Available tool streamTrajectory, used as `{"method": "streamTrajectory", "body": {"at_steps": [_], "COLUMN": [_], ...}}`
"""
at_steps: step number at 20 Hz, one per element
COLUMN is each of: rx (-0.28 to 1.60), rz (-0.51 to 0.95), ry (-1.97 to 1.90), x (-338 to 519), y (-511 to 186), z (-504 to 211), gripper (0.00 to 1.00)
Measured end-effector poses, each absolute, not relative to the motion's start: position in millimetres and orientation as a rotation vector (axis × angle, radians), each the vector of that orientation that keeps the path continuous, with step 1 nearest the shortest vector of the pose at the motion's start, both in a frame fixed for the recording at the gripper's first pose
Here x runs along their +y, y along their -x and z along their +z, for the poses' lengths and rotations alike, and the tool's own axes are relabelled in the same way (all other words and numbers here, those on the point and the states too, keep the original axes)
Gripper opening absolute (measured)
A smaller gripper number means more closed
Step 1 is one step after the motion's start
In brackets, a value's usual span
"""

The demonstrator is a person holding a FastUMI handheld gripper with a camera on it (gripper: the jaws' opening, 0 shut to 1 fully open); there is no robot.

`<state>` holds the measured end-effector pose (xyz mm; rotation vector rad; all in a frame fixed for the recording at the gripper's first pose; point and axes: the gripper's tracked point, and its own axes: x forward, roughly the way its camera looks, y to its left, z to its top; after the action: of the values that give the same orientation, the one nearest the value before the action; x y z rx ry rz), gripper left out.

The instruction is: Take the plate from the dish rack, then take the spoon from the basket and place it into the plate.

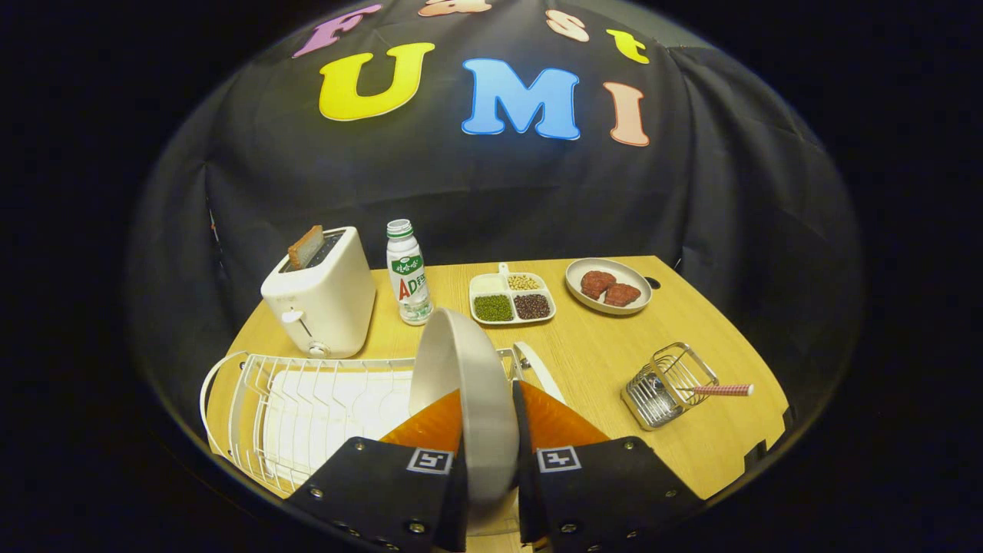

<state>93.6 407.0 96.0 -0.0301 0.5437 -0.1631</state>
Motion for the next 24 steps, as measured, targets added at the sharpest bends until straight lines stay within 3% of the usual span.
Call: {"method": "streamTrajectory", "body": {"at_steps": [12,24], "rx": [0.457,0.437], "rz": [-0.263,-0.292], "ry": [0.227,0.248], "x": [406,385], "y": [-77,22], "z": [149,168], "gripper": [0.25,0.25]}}
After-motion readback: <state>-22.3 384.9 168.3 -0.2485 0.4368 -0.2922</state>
